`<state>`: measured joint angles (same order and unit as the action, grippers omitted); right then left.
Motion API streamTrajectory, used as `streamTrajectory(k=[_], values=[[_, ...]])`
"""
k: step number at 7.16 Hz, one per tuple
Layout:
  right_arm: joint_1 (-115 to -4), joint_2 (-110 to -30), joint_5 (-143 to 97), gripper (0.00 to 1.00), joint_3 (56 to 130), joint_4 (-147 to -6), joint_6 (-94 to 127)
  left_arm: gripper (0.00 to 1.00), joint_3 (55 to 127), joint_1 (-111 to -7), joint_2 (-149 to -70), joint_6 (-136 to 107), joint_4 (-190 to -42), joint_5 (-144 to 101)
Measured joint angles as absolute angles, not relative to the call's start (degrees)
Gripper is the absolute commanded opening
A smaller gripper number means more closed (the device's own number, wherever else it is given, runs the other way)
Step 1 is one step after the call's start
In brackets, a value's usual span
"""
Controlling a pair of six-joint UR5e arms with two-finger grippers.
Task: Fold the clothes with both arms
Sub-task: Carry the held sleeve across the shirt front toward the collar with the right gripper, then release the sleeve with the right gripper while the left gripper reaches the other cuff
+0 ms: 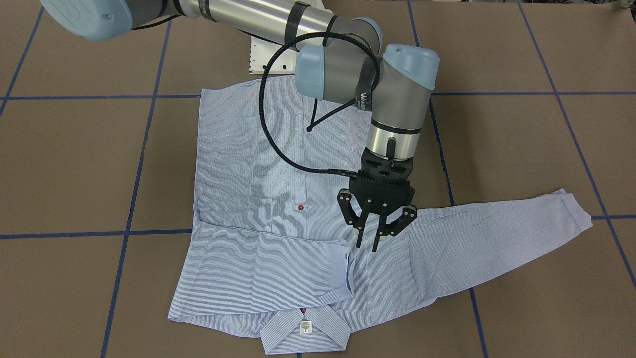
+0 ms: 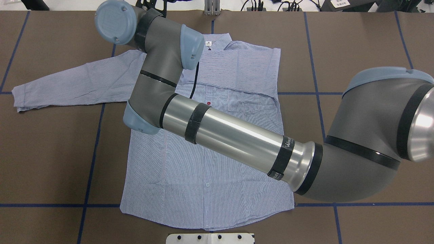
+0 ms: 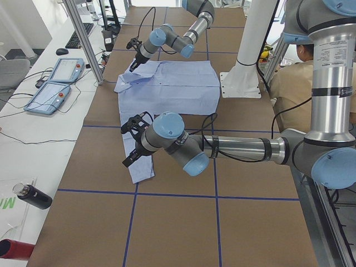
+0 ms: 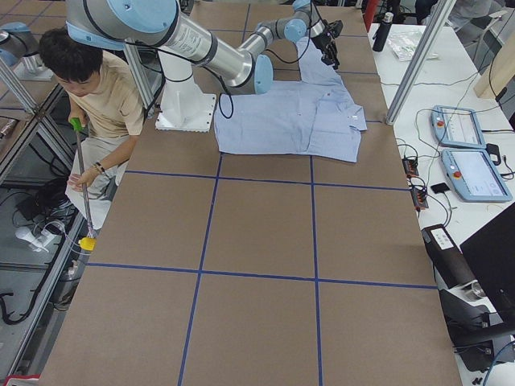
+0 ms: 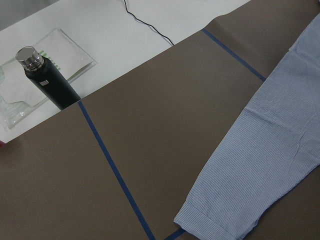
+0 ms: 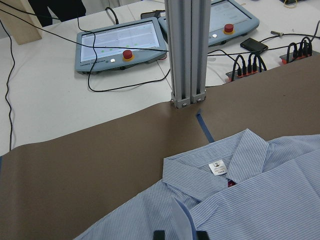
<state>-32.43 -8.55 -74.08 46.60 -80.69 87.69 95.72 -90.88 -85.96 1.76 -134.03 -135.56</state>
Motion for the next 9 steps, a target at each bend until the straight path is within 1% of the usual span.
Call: streamTrajectory(k=[2, 4, 5, 6, 7, 9], values=[[-32.42, -6.24, -76.75, 0.99, 45.61, -80.70, 88.00, 1.00, 95.75, -90.86, -86.00, 1.80, -134.03, -135.53], [-35.09, -6.21, -84.72, 0.99, 47.39, -82.56, 84.38, 1.00, 95.36, -90.60, -86.26, 1.95, -135.92, -135.53], [-37.39, -8.29, -89.12, 0.99, 51.97, -86.36, 80.84, 1.00, 94.19, -89.69, -86.88, 1.89, -137.45, -135.43], [-40.04, -12.85, -93.48, 1.00, 59.81, -90.26, 76.51, 1.00, 92.21, -88.01, -88.44, 1.32, -138.70, -135.24], [-42.67, -19.32, -97.46, 1.00, 68.40, -92.21, 72.83, 1.00, 89.40, -86.09, -90.11, -0.62, -140.44, -135.14], [-48.39, -35.85, -104.61, 1.00, 86.20, -93.59, 64.85, 1.00, 84.09, -80.14, -91.37, -11.03, -148.85, -130.80]])
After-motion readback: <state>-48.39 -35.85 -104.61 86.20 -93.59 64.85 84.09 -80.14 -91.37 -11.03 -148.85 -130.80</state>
